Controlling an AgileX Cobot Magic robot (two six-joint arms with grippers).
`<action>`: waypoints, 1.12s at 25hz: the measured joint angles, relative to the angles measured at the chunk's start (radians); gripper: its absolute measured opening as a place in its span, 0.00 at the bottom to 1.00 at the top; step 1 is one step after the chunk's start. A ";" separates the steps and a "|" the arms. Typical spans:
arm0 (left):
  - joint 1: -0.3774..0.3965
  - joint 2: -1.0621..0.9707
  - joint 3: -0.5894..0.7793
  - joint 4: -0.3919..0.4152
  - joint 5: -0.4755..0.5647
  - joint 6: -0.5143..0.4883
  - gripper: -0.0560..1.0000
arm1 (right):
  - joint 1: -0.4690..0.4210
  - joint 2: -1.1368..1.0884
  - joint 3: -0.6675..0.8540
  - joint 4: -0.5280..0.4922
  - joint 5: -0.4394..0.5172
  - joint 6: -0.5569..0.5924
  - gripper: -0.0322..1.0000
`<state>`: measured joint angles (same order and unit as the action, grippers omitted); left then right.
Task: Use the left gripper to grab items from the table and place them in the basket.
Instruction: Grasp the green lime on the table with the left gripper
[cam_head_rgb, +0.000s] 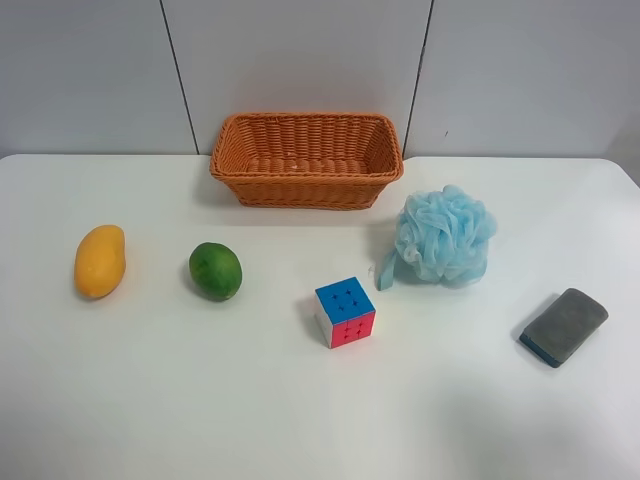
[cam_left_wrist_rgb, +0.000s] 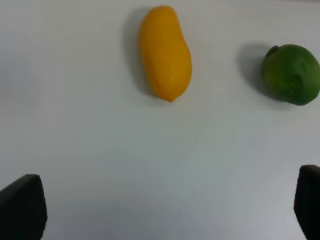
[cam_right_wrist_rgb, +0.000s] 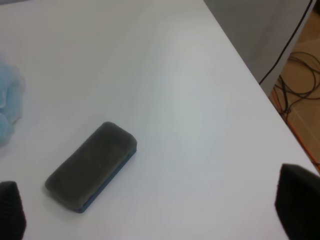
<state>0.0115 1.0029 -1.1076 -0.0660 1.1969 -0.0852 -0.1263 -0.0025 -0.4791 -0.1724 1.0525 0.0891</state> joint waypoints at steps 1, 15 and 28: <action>0.000 0.057 -0.018 -0.008 0.002 -0.006 0.99 | 0.000 0.000 0.000 0.000 0.000 0.000 0.99; -0.319 0.509 -0.062 -0.012 -0.204 -0.305 0.99 | 0.000 0.000 0.000 0.000 0.000 0.000 0.99; -0.435 0.785 -0.062 -0.095 -0.411 -0.385 0.99 | 0.000 0.000 0.000 0.000 0.000 0.000 0.99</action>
<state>-0.4235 1.7877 -1.1701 -0.1613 0.7863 -0.4702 -0.1263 -0.0025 -0.4791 -0.1724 1.0525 0.0891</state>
